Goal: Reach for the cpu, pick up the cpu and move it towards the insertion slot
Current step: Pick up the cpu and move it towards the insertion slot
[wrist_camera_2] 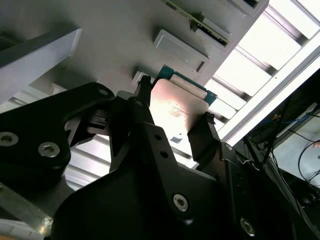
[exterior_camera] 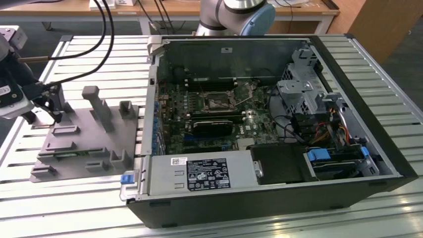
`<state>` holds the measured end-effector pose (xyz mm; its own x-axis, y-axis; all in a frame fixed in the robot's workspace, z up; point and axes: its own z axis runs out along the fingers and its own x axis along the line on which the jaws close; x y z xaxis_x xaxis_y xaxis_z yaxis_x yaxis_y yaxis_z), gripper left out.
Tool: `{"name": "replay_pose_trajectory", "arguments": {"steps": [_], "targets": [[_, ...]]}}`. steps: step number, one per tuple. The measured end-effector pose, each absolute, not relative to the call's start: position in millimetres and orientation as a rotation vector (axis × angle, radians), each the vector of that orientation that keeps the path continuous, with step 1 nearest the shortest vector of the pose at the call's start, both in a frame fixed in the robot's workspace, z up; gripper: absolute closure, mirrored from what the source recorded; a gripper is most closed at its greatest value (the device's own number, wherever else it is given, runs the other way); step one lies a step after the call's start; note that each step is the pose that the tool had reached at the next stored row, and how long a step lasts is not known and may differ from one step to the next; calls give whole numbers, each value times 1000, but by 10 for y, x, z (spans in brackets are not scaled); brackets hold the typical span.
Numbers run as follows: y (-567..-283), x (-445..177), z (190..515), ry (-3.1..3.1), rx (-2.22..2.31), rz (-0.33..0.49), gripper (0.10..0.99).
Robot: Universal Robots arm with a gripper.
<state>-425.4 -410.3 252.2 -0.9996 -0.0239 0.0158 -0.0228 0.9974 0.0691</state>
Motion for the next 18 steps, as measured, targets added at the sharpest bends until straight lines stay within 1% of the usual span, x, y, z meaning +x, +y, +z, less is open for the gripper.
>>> {"name": "replay_pose_trajectory", "arguments": {"steps": [18], "targets": [[-4102, -4254, 2600, -3123, 37, -108, 541]]}}
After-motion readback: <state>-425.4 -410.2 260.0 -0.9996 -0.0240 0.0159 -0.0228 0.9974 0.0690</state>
